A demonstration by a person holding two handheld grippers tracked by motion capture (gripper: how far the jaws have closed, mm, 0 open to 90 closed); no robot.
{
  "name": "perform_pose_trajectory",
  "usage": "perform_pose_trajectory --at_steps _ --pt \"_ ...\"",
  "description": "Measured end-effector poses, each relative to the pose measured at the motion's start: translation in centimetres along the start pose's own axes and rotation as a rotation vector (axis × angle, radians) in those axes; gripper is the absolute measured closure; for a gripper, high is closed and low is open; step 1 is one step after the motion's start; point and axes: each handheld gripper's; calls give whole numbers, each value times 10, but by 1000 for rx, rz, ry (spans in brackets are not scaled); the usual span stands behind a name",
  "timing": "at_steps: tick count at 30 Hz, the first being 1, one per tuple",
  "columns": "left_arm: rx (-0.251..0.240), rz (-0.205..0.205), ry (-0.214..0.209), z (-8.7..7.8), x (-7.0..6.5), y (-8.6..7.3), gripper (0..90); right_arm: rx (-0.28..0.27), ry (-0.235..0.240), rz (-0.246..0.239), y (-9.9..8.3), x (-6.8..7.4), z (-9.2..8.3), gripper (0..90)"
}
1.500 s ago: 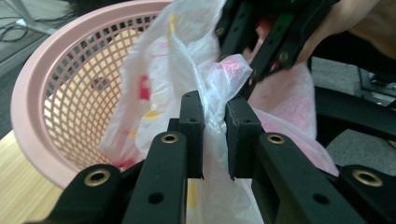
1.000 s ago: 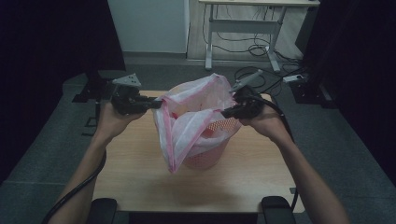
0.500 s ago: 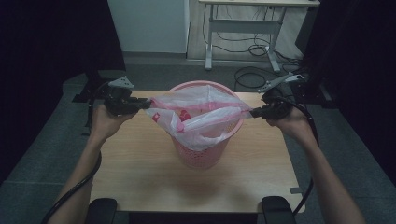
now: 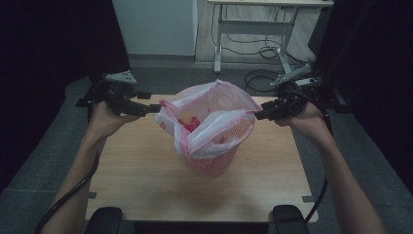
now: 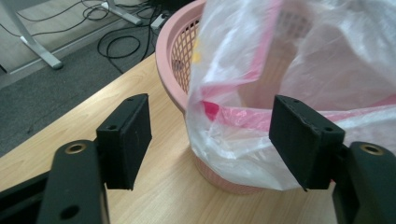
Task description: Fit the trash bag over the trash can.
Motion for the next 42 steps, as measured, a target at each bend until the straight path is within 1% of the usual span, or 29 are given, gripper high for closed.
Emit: perform_pose_trajectory --at_steps 1,3,5,7,9,11,12,13,14,16,17,18,19,21,22,23,24,25,27,28,30,32,33,35,36,37,38,40,42 --pt "0 5 -1 -1 -1 2 282 -6 3 3 2 -1 -2 486" --pt "12 21 -3 0 -3 8 266 -13 -11 9 8 -4 -5 458" --pt "25 36 -4 6 -6 15 251 -15 -29 29 15 -7 -3 412" --pt "45 53 -8 16 -11 20 241 -21 -48 39 23 -9 3 383" --pt "67 76 -4 28 -17 25 239 -22 -65 51 31 -12 14 353" --pt "102 96 0 42 -22 30 236 -10 -84 67 37 -14 28 315" --pt "120 105 7 49 -25 31 219 -2 -86 79 38 -16 36 293" --pt "134 117 17 56 -26 32 205 14 -89 96 39 -17 44 284" --pt "151 127 37 62 -26 32 202 29 -93 101 39 -17 53 283" --pt "177 140 82 71 -21 31 193 50 -107 96 37 -18 66 285" --pt "180 129 88 75 -16 30 193 57 -114 97 35 -19 71 300" --pt "180 104 85 78 -9 28 197 63 -118 96 33 -20 76 340" --pt "180 90 82 79 -5 26 208 65 -122 87 30 -21 80 389" --pt "184 62 84 83 4 21 235 69 -121 87 25 -23 83 449" --pt "184 44 76 85 8 18 257 68 -126 87 23 -24 84 470" --pt "182 25 55 87 11 14 286 67 -134 84 20 -24 84 499" --pt "185 15 28 89 13 10 328 68 -140 80 17 -24 84 529" --pt "186 13 10 91 14 7 354 74 -139 78 15 -24 84 554" --pt "184 -2 -2 96 12 2 369 86 -113 75 9 -24 84 573" --pt "181 -2 3 96 10 0 375 78 -112 73 7 -22 83 570" --pt "182 -6 4 95 3 -2 377 81 -117 65 4 -16 80 561" --pt "203 -15 -21 93 -4 -5 356 85 -114 49 0 -10 77 553" --pt "219 -9 -31 90 -8 -7 344 83 -107 44 -2 -7 75 546" --pt "221 1 -28 85 -13 -8 293 75 -86 36 -5 -2 71 484" --pt "213 0 -19 82 -15 -7 267 70 -77 38 -6 0 70 424" --pt "212 2 -10 79 -15 -5 242 57 -81 35 -6 1 67 376" --pt "204 3 -2 75 -15 -3 229 35 -87 33 -4 1 64 353" --pt "184 3 -1 66 -14 1 240 -2 -88 33 0 1 56 334" --pt "164 9 -3 58 -15 5 272 -34 -92 32 4 2 47 340"
Point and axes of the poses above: each handheld gripper's, and its own axes: z roughly forward along the jaws, y roughly out of its top, x roughly to its left, and after that the axes turned 3 degrees about -x, right-handed
